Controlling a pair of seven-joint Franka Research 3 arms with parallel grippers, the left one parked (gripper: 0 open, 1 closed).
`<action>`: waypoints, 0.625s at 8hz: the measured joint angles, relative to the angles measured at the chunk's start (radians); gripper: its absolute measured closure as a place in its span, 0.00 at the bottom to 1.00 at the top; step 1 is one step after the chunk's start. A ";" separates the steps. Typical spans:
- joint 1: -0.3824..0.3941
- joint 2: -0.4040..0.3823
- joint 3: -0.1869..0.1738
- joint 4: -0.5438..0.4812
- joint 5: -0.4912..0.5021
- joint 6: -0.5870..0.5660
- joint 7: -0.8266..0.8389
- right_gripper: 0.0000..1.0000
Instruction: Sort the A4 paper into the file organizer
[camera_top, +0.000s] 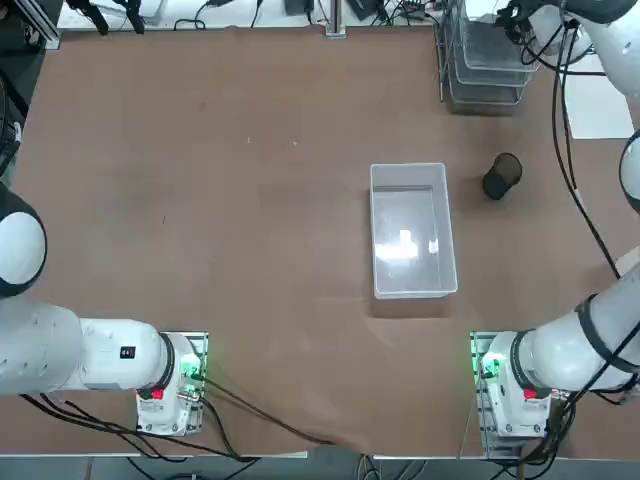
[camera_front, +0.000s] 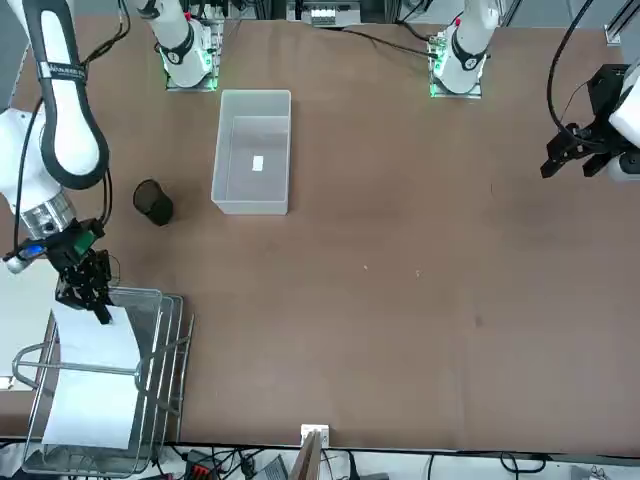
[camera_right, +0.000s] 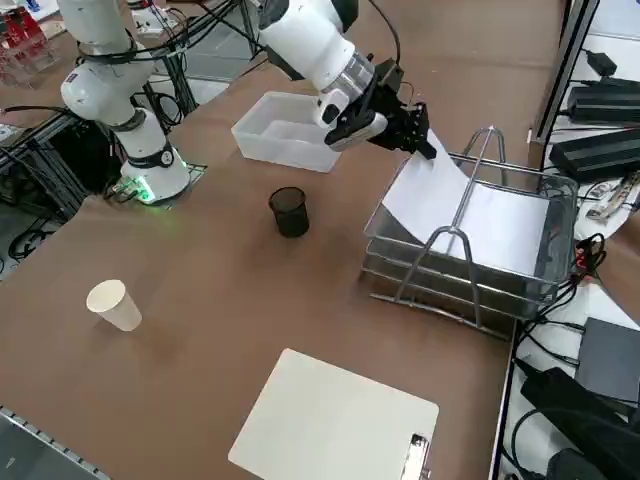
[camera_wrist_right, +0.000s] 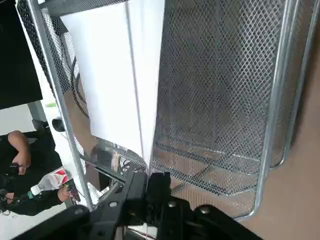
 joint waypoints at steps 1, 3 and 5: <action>0.002 0.014 0.000 0.003 0.000 0.005 0.000 0.97; 0.006 0.031 0.000 0.004 -0.002 0.009 -0.035 0.87; 0.010 0.033 0.000 0.003 -0.009 -0.001 -0.115 0.51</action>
